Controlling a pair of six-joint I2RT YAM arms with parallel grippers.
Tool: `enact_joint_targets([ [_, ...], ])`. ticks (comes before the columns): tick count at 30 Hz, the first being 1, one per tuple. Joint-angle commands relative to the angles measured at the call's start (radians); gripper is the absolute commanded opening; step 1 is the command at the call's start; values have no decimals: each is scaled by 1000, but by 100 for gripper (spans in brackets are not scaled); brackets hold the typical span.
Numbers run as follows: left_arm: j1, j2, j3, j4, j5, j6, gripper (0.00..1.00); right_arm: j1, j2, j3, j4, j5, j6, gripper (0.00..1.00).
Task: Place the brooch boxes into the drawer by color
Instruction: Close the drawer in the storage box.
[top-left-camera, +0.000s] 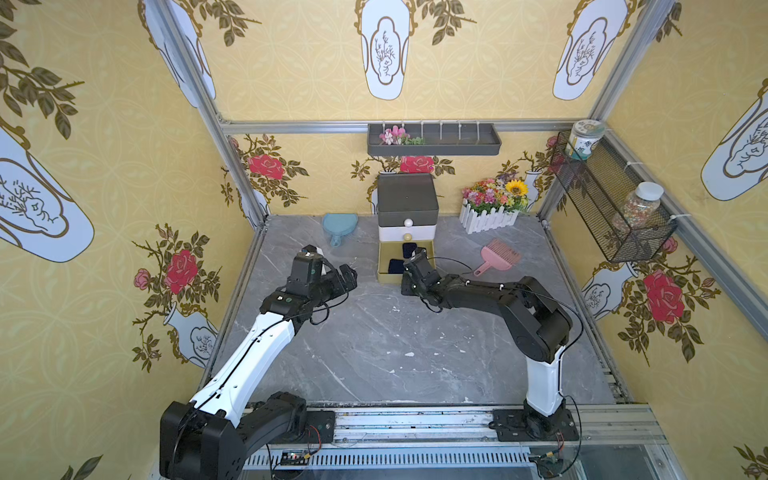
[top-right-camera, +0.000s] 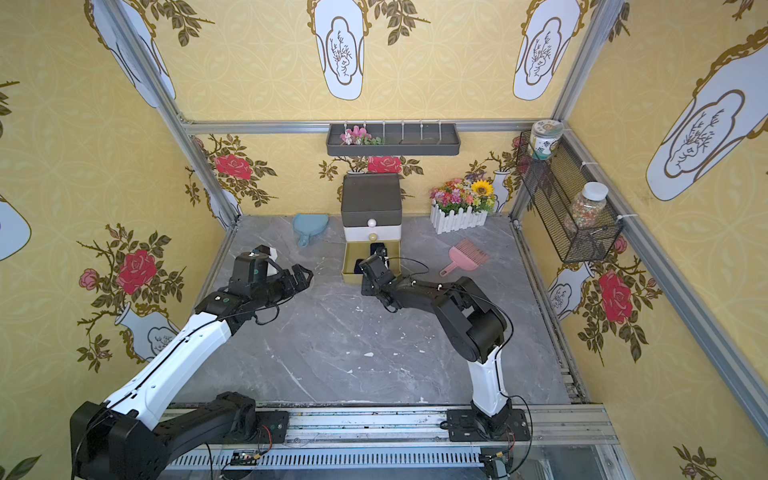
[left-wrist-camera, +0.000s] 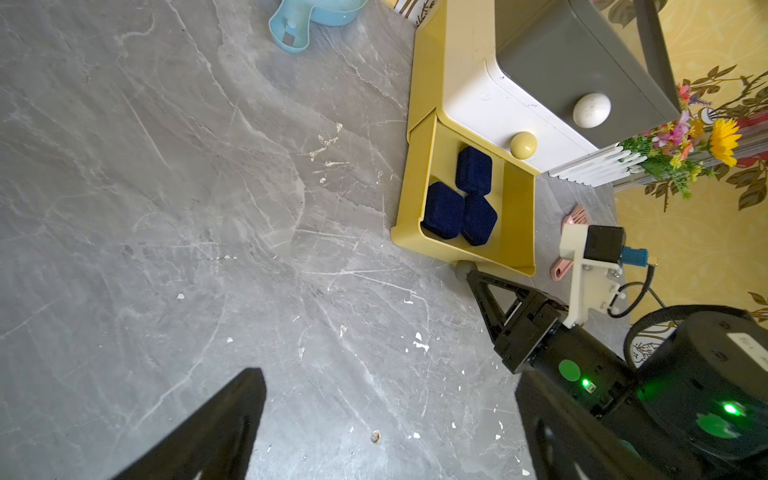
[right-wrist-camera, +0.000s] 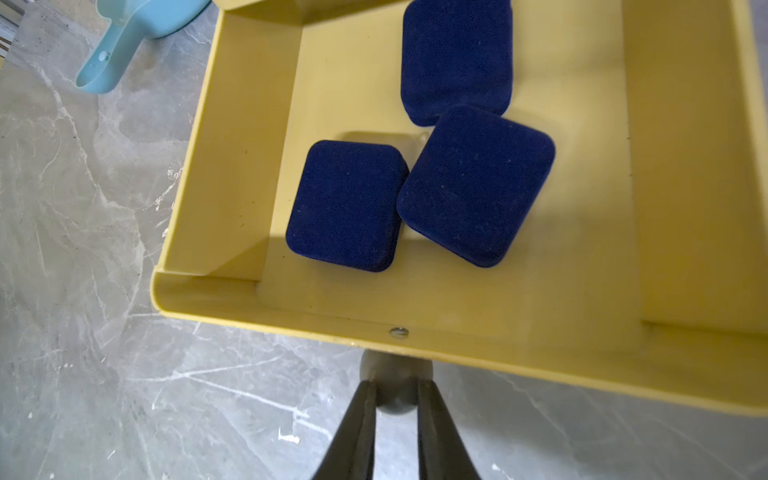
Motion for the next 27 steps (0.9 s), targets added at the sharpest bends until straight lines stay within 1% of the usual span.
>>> enact_joint_targets([
  [1, 2, 10, 6, 3, -9, 19, 100, -9, 19, 11, -22, 27, -20, 21],
  [8, 3, 33, 15, 4, -16, 28, 100, -45, 64, 74, -17, 19, -36, 22],
  [14, 5, 49, 21, 7, -19, 33, 100, -69, 77, 119, -19, 22, -61, 29],
  [16, 7, 52, 23, 8, -17, 34, 100, -70, 68, 119, -18, 25, -72, 33],
  [19, 7, 57, 24, 9, -17, 31, 100, -66, 31, 89, -7, 30, -85, 39],
  [24, 7, 55, 26, 10, -8, 27, 100, -72, -64, -13, 33, 9, -83, 47],
  [26, 6, 52, 27, 10, -9, 26, 100, -80, -105, -67, 59, -9, -70, 47],
  [27, 6, 50, 26, 11, -10, 24, 100, -87, -128, -105, 89, -29, -63, 44],
])
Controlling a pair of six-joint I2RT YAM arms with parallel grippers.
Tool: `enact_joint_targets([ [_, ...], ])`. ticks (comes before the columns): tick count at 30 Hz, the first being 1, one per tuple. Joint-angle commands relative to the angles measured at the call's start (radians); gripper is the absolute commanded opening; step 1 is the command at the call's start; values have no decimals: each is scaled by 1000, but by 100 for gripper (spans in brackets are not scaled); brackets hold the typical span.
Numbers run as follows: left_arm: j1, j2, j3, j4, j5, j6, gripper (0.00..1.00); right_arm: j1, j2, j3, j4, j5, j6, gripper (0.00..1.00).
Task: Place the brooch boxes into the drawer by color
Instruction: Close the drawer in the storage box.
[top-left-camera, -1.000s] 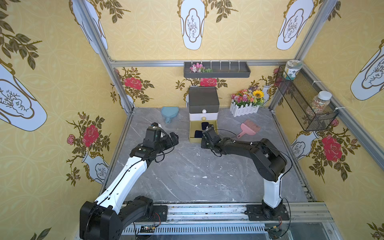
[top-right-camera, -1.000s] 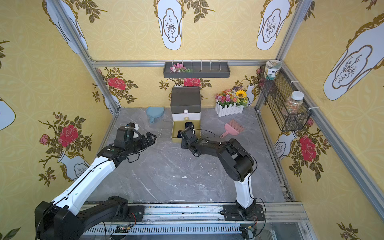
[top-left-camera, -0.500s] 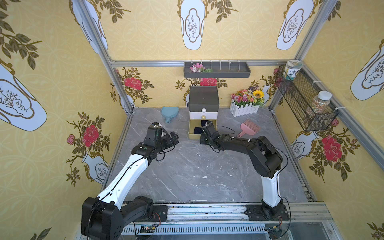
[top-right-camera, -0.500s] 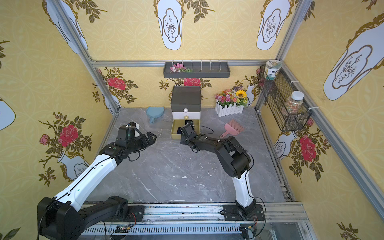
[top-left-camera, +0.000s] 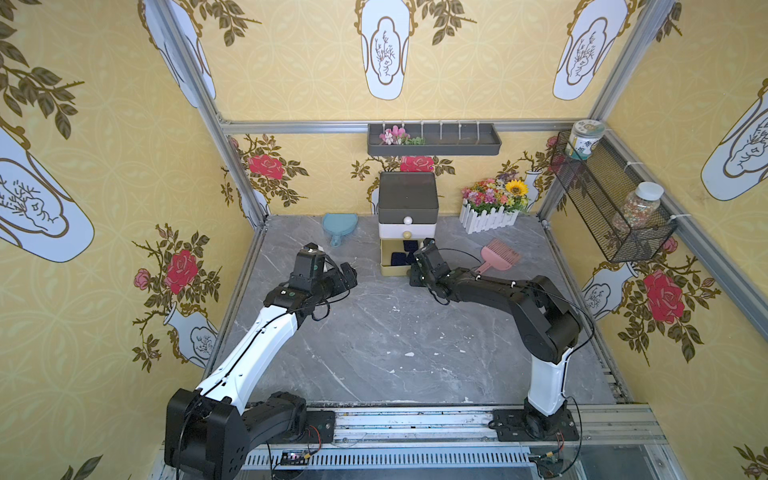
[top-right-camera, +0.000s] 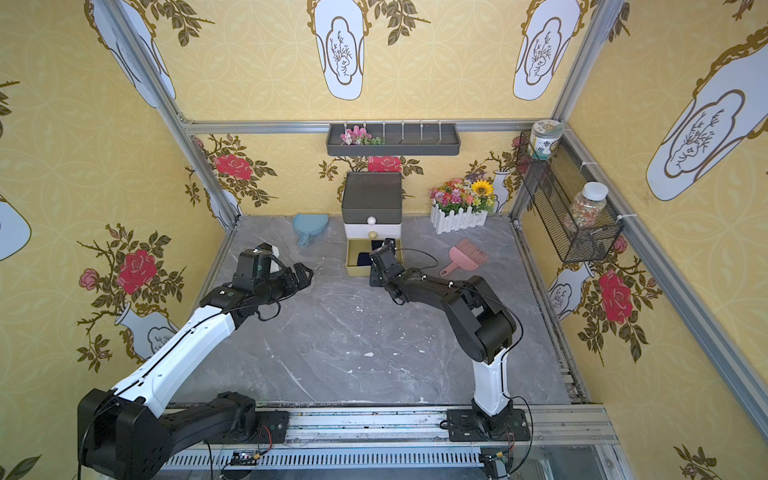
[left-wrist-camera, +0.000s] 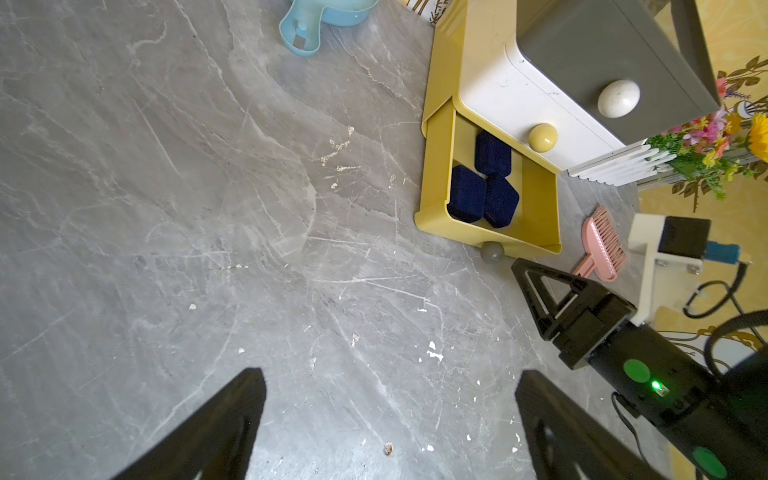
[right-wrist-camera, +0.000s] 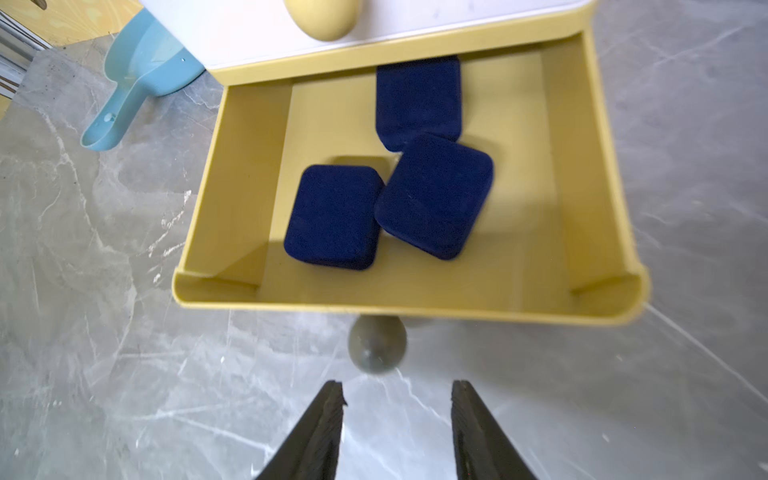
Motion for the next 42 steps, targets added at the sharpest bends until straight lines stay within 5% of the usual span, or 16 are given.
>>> enact_joint_targets([
  [1, 1, -4, 4, 12, 9, 0, 100, -18, -54, -83, 96, -35, 21, 38],
  [7, 1, -7, -4, 19, 24, -9, 100, -115, -46, -177, 230, -170, 95, 0],
  [31, 1, 55, -7, 40, 7, -1, 100, -171, 208, 44, 390, -246, 161, 0],
  [42, 9, 92, -16, 92, -1, -2, 100, -229, 284, 112, 453, -306, 205, 11],
])
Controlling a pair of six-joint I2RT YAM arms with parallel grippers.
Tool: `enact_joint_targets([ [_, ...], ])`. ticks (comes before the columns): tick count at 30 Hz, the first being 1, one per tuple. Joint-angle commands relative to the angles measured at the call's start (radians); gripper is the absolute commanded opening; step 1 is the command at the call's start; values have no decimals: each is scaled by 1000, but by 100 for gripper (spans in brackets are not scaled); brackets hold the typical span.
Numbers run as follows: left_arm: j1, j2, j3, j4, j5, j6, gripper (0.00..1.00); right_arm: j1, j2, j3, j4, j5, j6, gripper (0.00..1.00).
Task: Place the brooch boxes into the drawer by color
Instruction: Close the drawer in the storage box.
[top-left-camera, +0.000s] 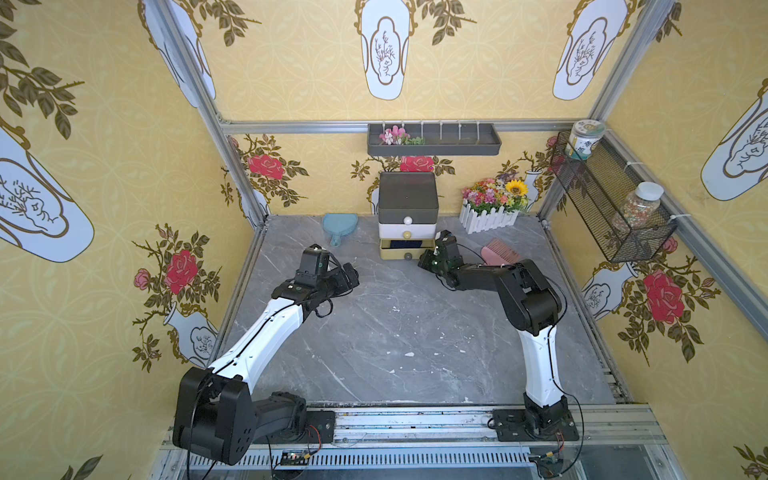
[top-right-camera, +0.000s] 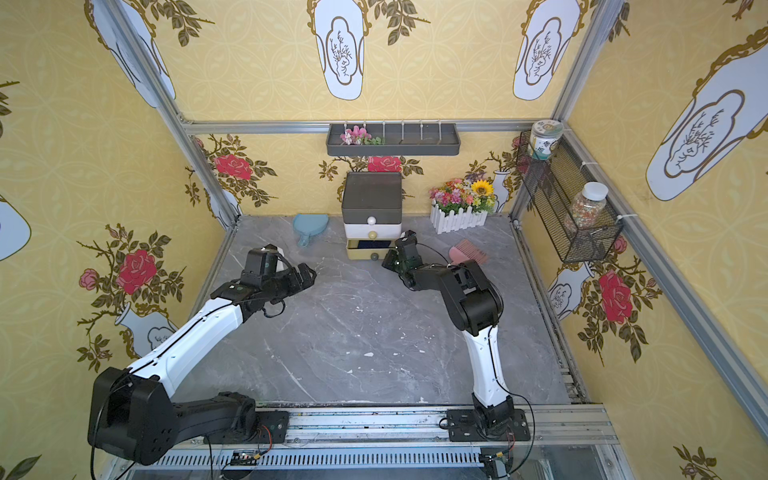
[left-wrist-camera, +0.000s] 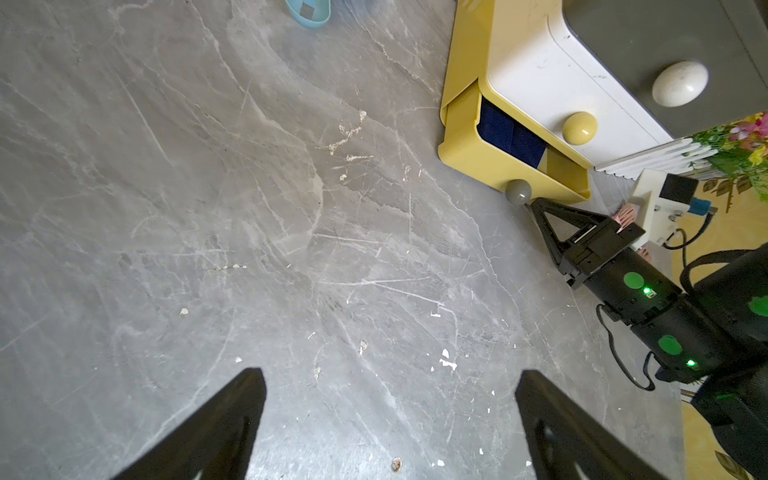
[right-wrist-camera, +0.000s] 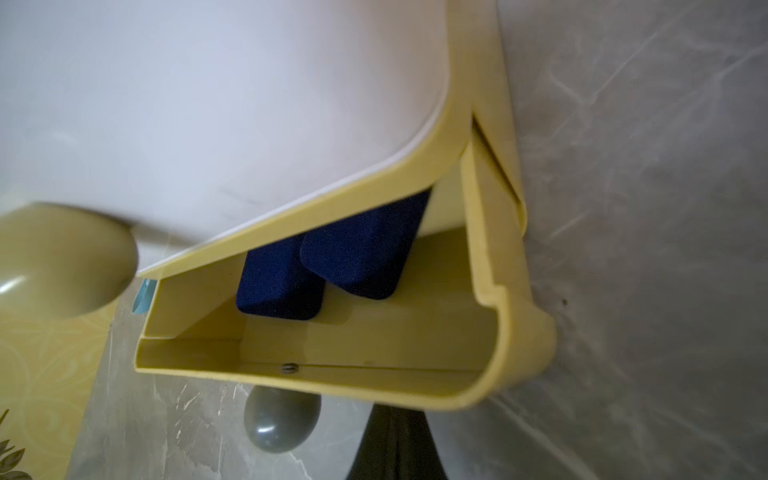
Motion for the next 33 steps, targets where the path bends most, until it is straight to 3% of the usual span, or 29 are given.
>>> enact_joint_targets([
  [1, 2, -6, -13, 45, -3, 6, 100, -16, -27, -31, 97, -40, 36, 13],
  [4, 5, -29, -25, 65, 0, 7, 100, -31, -100, -122, 137, -82, 41, 20],
  [7, 5, -56, -35, 81, 6, 7, 100, -78, -152, -203, 195, -198, 79, 23],
  [11, 10, -98, -63, 126, 30, 12, 100, -173, -127, -213, 240, -400, 161, 0],
  [14, 13, -115, -78, 156, 57, 13, 100, -203, -86, -167, 205, -470, 180, 0],
  [19, 20, -142, -102, 191, 74, 9, 100, -203, -34, -95, 158, -514, 185, 0],
  [33, 30, -115, -85, 190, 75, 14, 100, -197, 80, 25, 170, -469, 235, 0],
])
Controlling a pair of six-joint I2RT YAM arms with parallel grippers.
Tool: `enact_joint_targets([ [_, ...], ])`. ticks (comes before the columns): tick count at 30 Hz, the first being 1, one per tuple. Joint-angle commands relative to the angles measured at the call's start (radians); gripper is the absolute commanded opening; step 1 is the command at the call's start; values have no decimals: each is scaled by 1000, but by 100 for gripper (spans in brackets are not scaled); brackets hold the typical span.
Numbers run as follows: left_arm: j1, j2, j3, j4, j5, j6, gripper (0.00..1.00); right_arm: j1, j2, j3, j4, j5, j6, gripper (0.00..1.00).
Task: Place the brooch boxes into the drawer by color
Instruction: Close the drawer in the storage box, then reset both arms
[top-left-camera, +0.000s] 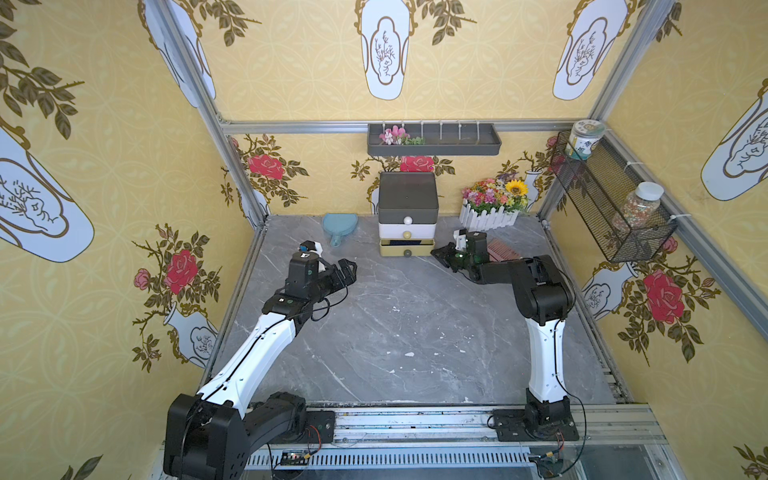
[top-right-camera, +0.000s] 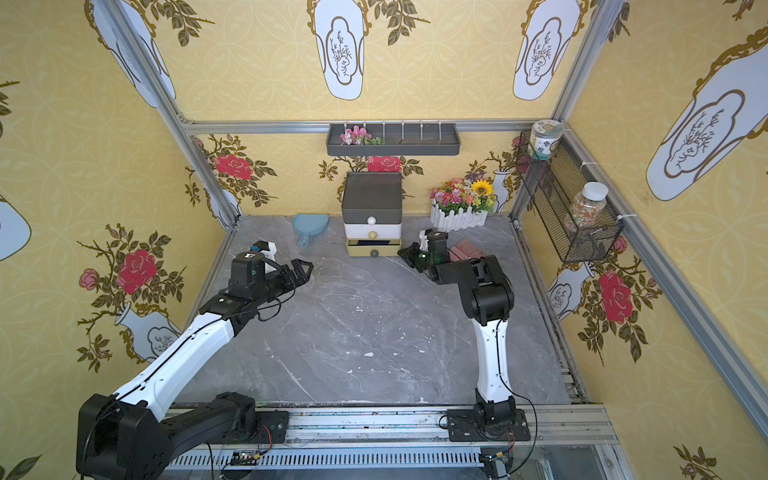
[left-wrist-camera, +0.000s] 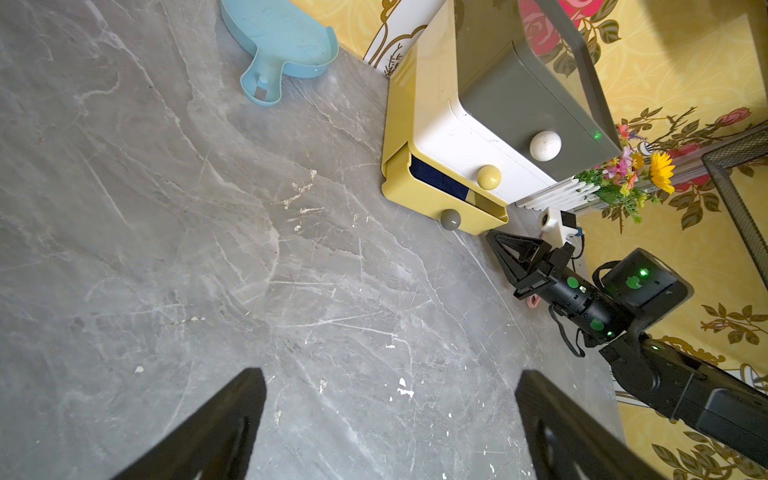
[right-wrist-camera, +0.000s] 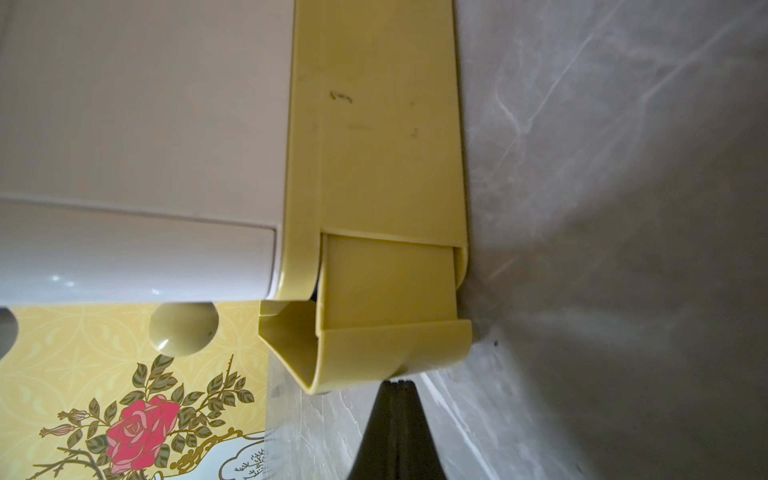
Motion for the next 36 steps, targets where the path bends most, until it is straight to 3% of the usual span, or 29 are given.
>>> enact_joint_targets([
  [1, 2, 9, 3, 19, 7, 13, 100, 2, 15, 25, 33, 21, 30, 0],
  [16, 4, -27, -23, 35, -69, 33, 100, 3, 57, 116, 11, 85, 33, 2],
  [19, 6, -55, -38, 58, -103, 29, 100, 6, -4, 47, 18, 109, 19, 18],
  [23, 7, -112, -54, 105, -145, 51, 100, 11, -124, -79, 15, 147, -18, 52],
  [25, 7, -145, -66, 131, -192, 71, 100, 14, -193, -144, 1, 166, -42, 73],
  [27, 6, -182, -82, 162, -244, 111, 100, 18, -272, -206, -31, 186, -79, 100],
  [32, 8, -298, -223, 331, -440, 256, 100, 29, -543, -372, -159, 323, -224, 97],
  [36, 26, -342, -362, 503, -585, 354, 100, 36, -763, -385, -392, 465, -404, 97],
])
